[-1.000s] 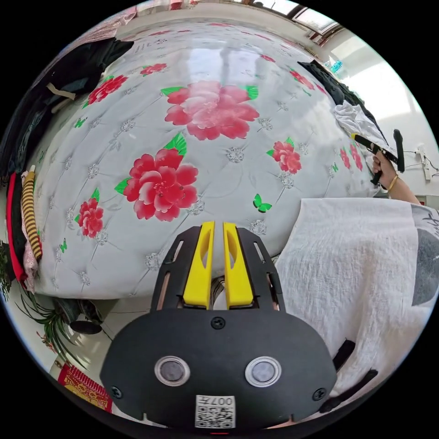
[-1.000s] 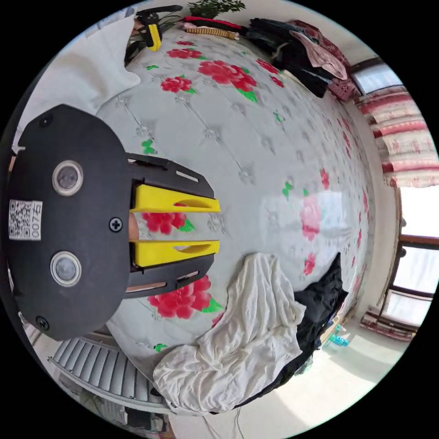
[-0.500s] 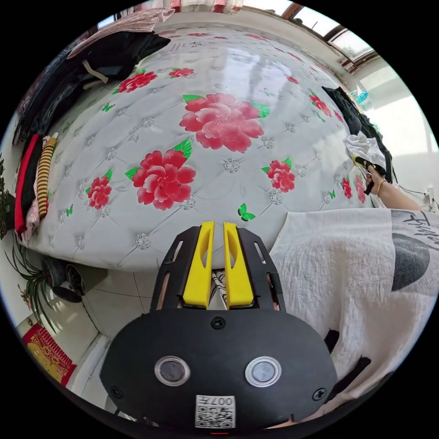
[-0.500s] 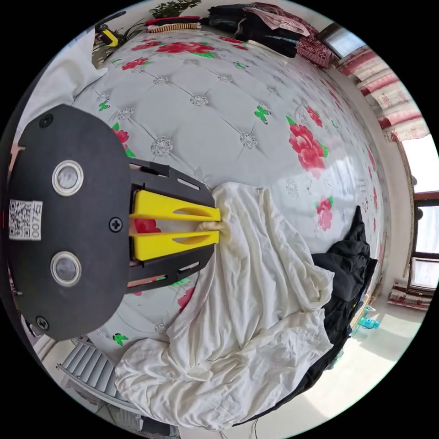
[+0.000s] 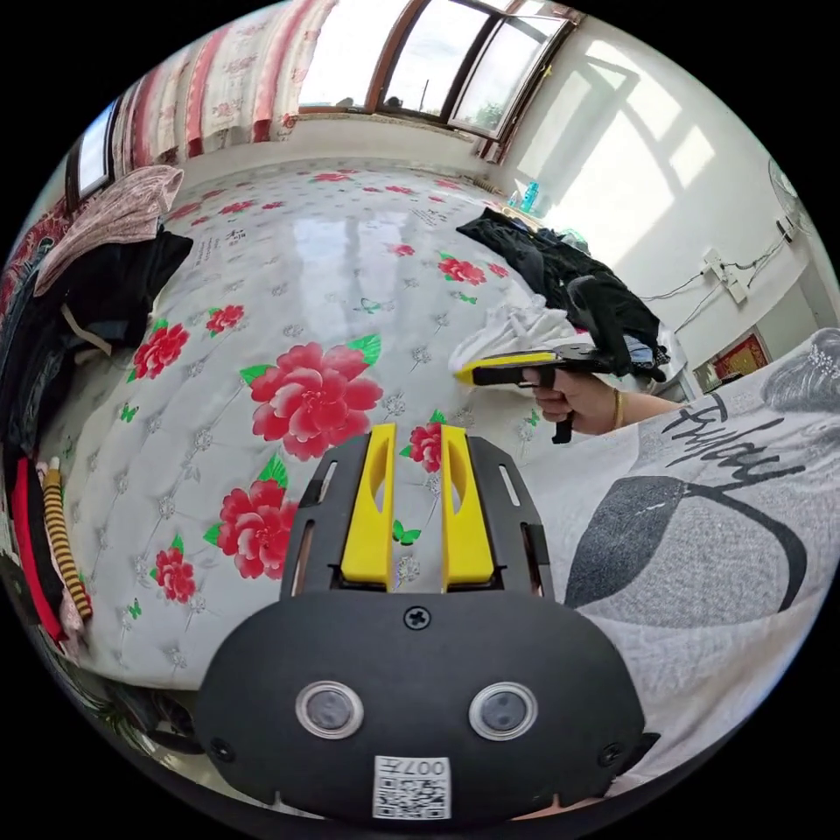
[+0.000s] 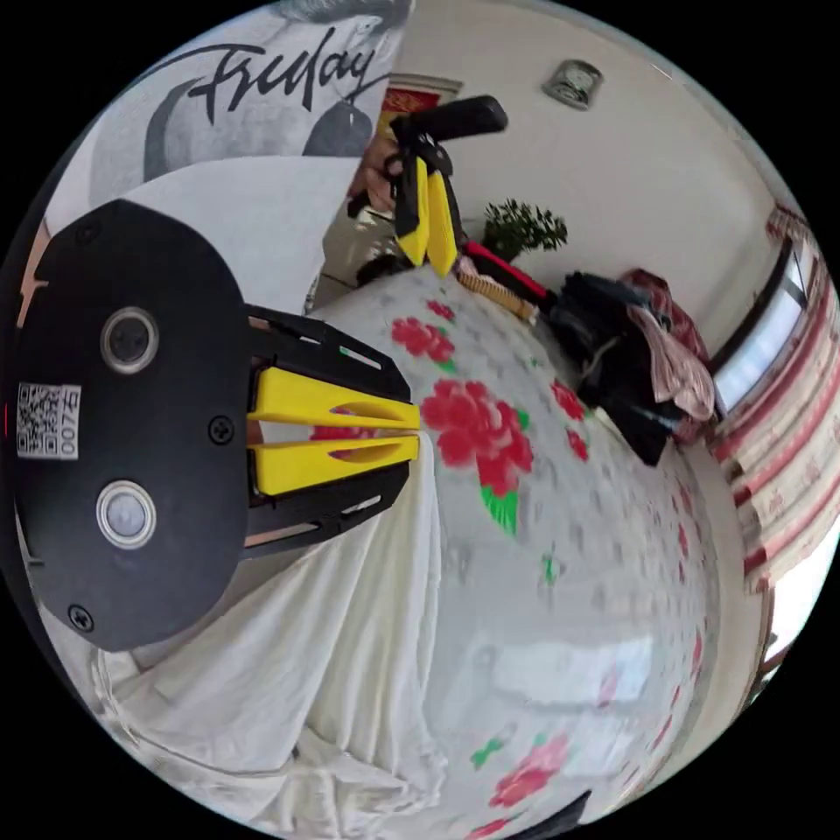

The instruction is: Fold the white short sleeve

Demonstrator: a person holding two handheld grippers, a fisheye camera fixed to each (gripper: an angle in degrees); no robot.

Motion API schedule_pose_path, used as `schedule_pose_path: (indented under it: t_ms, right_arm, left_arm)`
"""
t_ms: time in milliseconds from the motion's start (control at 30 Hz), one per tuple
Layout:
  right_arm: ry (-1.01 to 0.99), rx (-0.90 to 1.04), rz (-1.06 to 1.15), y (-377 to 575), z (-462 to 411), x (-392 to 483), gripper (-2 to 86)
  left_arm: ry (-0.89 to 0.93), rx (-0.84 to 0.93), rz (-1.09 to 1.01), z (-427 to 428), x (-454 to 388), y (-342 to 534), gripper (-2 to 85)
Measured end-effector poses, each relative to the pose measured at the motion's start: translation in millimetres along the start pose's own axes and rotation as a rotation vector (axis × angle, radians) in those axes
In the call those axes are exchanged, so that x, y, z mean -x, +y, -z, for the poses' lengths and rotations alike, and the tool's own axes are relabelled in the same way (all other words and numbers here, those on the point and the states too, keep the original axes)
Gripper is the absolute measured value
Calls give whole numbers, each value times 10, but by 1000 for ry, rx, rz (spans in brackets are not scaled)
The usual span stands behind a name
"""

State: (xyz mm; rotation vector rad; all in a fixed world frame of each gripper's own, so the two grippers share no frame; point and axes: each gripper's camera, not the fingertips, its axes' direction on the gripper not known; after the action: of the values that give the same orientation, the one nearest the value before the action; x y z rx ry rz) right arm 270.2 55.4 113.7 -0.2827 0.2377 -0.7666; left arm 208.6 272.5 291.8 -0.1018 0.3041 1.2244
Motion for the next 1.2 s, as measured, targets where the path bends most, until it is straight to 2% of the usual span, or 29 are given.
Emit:
schedule_pose_path:
  t_ms: [67,100,167,200,333,467,733,833,867,900,933,1000,1067,1133,1200]
  right_arm:
    - [-191,63,200,-203,-185,563,-1]
    - [-51,79,229,-293,-285,842,-1]
    - [34,91,340,-337,-355,1138,1]
    - [2,103,366,-340,-383,1203,3]
    - [46,124,242,-184,-407,1030,13]
    - [241,107,39,283,-207,678,35]
    - [455,133,-134,664,-202,561,68]
    - [481,169,-144,691,-428,590,69]
    - [476,218,-141,710,-577,587,65]
    - [474,278,-143,755,-750,566,57]
    - [472,311,-147,787,-840,548,52]
    - [595,270,-110,898,-879,652,21]
    - [577,315,-139,898,-830,638,10]
    - [592,219,-173,932,-538,680,4]
    - [602,-40,-228,1051,173,823,1]
  left_arm:
    - [38,-30,-1,107,93,157,81]
    - [28,-73,19,208,180,293,80]
    - [16,-108,72,310,351,503,87]
    - [30,-100,109,344,476,636,88]
    - [-9,-71,203,407,778,1012,90]
    - [-29,-27,233,429,999,1250,93]
    - [31,107,-48,100,845,950,120]
    - [79,243,-164,-366,685,803,114]
    - [78,336,-176,-611,660,802,100]
    - [9,411,-150,-777,676,819,65]
    - [-17,362,-145,-731,686,817,48]
    - [71,374,-38,-676,855,802,36]
    - [124,301,17,-465,999,863,27]
    - [155,191,67,-126,1148,948,19]
    - [184,39,158,426,1370,1091,10]
